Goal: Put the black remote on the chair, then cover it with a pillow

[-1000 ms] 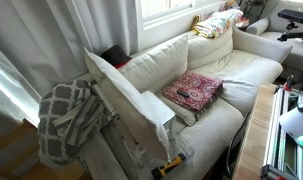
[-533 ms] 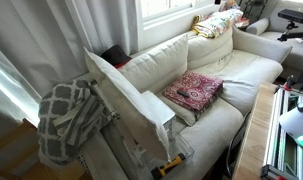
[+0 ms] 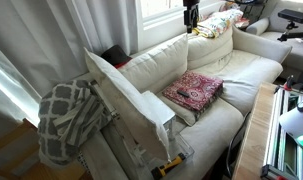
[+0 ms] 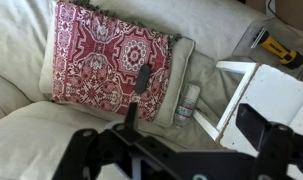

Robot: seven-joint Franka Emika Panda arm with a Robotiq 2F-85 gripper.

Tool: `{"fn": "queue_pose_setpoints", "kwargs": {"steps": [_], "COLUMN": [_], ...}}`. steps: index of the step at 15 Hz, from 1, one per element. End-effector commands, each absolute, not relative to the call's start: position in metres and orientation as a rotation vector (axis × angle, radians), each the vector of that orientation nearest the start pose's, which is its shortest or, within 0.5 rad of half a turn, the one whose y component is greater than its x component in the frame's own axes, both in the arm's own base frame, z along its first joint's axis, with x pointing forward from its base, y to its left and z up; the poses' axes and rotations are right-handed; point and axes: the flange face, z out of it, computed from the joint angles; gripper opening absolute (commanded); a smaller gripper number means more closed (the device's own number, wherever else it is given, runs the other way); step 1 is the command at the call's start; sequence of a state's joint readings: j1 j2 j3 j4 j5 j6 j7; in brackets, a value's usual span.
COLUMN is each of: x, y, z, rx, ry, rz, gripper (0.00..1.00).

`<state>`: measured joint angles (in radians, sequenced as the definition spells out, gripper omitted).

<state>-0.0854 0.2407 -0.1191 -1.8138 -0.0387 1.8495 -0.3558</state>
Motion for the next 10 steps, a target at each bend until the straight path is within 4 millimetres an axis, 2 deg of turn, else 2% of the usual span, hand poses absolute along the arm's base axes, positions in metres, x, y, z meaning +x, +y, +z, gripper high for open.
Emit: {"fn": "queue_pose_setpoints", "kwargs": {"steps": [1,2,6,10], "x": [0.595,0.597,0.594,0.593], "y": [-0.121,-0.120,-0.122,-0.121], "z": [0.381,0.375,0.394,0.397], "rx": [-3.115,-3.112,-3.122,-3.122], "ry": [-0.263,-0.265,-0.260,-0.261], "rz": [0.356,0.368,0.323,0.317], "gripper": [1.00,1.00,1.00,1.00]}}
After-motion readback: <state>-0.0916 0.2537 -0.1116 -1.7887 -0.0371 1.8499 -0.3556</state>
